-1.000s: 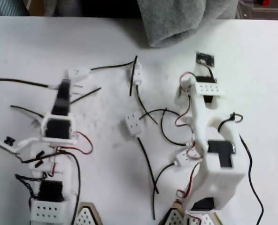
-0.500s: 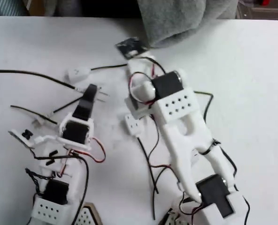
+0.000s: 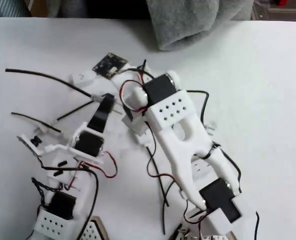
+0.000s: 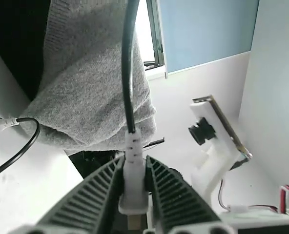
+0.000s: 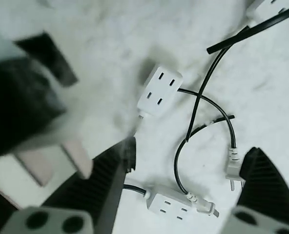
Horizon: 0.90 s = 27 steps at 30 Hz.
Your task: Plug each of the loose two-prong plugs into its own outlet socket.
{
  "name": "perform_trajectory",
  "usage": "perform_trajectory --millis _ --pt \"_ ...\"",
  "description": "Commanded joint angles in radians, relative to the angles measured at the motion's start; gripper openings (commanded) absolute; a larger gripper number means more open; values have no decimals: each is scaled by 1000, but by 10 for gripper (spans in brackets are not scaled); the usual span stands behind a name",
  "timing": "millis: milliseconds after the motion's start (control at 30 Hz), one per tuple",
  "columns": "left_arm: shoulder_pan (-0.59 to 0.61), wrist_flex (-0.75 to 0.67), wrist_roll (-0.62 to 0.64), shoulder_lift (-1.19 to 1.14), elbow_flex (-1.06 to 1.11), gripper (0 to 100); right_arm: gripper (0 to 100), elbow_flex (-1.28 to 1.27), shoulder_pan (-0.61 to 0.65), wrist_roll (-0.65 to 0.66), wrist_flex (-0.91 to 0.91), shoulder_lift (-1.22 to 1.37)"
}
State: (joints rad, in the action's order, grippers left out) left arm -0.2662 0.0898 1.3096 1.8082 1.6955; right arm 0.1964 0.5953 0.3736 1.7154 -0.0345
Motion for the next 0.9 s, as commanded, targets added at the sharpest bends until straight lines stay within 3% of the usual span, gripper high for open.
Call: perform_trajectory --millis 0,600,867 --pt "4 14 -8 10 -2 24 341 64 18 20 4 -36" --pt "-58 71 -12 10 -2 24 341 549 -51 15 -10 328" --pt "-58 92 -11 10 -2 24 341 597 -59 15 2 351"
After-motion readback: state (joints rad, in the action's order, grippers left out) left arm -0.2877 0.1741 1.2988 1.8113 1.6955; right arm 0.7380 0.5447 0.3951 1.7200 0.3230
